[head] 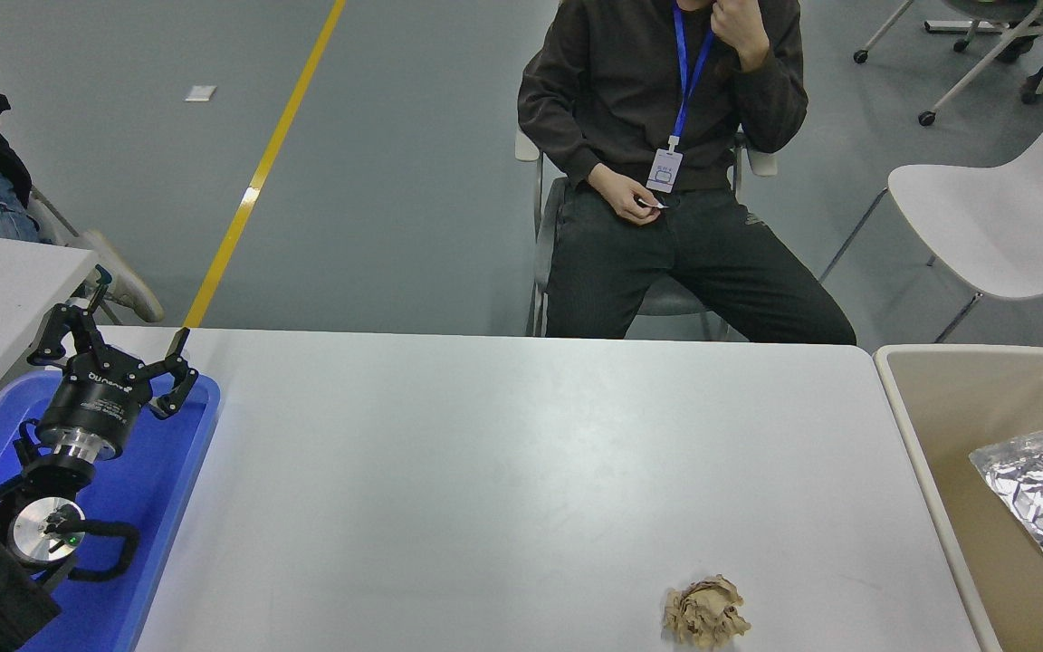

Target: Clean the table surface

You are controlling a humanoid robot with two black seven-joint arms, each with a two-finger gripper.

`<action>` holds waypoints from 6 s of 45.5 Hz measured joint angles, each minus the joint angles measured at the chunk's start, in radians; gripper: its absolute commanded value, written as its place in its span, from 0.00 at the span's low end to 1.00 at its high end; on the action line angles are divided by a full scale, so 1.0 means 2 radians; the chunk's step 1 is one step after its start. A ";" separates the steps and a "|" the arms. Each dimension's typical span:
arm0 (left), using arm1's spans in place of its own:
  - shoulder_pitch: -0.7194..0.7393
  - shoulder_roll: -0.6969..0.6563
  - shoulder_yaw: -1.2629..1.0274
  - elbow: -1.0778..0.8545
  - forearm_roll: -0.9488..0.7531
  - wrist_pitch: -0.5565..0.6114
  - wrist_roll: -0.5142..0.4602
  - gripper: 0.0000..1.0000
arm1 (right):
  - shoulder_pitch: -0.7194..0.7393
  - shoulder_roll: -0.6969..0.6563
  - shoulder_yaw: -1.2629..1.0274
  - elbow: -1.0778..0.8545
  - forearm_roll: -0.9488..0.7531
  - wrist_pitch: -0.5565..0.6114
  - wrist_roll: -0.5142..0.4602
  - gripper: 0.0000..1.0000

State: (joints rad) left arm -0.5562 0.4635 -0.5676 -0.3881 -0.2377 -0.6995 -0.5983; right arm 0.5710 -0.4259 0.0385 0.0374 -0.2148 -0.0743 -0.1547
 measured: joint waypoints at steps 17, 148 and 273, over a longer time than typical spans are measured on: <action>0.000 0.000 0.000 0.000 0.000 0.000 0.000 1.00 | 0.003 0.000 0.002 0.000 0.002 -0.019 0.002 1.00; 0.000 0.000 0.000 0.000 0.000 0.000 0.000 1.00 | -0.134 0.074 0.598 0.401 -0.152 0.159 0.281 1.00; -0.001 0.000 -0.001 0.000 0.000 0.000 0.000 1.00 | 0.023 -0.149 0.166 0.833 -0.415 0.152 -0.254 1.00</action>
State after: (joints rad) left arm -0.5580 0.4633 -0.5691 -0.3882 -0.2371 -0.6996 -0.5982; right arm 0.6176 -0.7248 0.3696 1.7041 -1.0441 0.2306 -0.6634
